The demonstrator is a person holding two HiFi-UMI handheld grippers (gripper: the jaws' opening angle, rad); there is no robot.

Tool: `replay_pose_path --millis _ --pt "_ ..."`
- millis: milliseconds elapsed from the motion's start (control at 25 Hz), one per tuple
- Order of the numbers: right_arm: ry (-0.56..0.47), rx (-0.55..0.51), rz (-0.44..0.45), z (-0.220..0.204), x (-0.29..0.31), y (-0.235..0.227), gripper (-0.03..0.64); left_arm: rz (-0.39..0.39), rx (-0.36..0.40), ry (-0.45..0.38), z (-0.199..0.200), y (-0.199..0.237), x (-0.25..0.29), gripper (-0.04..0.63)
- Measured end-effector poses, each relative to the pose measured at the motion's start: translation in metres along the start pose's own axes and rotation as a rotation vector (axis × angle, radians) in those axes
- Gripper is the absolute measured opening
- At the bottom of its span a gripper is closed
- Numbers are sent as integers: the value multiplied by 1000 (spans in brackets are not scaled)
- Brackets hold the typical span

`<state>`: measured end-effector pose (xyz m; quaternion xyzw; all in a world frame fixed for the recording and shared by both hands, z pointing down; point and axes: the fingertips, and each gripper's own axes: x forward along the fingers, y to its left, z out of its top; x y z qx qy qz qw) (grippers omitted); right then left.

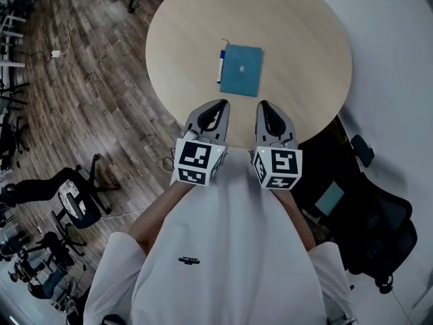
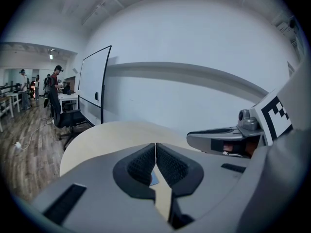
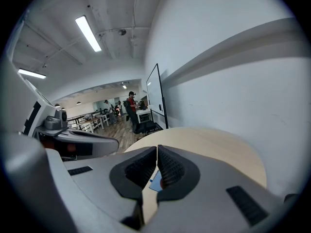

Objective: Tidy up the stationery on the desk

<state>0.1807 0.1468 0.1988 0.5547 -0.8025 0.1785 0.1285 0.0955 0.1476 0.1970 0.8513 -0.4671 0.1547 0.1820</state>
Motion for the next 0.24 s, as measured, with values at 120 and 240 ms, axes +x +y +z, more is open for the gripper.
replay_pose_path --millis 120,240 --pt "0 0 5 0 1 -1 37 5 2 3 0 -1 1 23" --pt "-1 -3 9 0 0 -2 37 7 3 6 -2 -3 2 23"
